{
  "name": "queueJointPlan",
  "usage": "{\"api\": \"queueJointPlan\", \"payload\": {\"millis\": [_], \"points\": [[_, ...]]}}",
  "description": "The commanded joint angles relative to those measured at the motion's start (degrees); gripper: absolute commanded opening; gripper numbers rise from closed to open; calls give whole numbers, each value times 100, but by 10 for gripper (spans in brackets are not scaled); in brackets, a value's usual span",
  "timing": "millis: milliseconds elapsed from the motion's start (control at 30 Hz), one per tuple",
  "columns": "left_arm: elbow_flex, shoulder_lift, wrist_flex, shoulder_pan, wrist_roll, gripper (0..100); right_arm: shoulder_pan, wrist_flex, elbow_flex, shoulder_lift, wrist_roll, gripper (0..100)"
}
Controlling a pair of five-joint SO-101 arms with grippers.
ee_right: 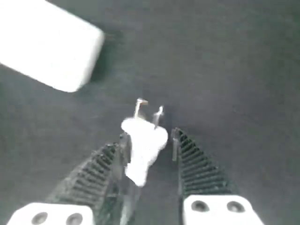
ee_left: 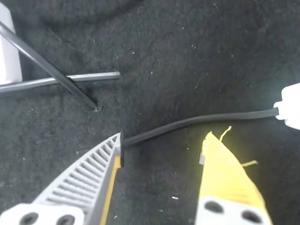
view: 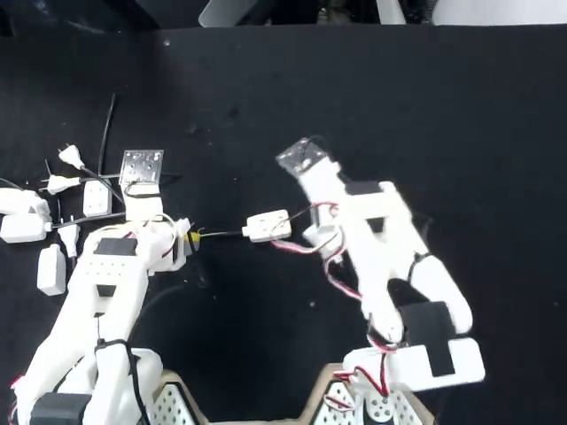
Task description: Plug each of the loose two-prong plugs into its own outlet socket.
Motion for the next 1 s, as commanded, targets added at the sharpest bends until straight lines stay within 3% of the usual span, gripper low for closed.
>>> {"api": "queueJointPlan", "payload": {"millis": [0, 133, 233, 467, 567, 767, 967], "points": [[-40, -62, -105, 48, 62, 274, -237, 35, 110, -31, -44, 134], [-48, -62, -105, 48, 62, 274, -237, 105, 171, -75, -44, 115], [-40, -62, -105, 48, 62, 274, -220, 105, 180, -198, -44, 11], [-31, -62, -105, 48, 62, 274, -123, 598, 338, -1112, -202, 11], [-48, -62, -105, 48, 62, 274, -132, 316, 673, -1235, -193, 14], [-31, -62, -105, 48, 62, 274, -132, -9, 1191, -1235, 229, 147], [-31, -62, -105, 48, 62, 274, -114, -62, 1349, -1244, 246, 93]]}}
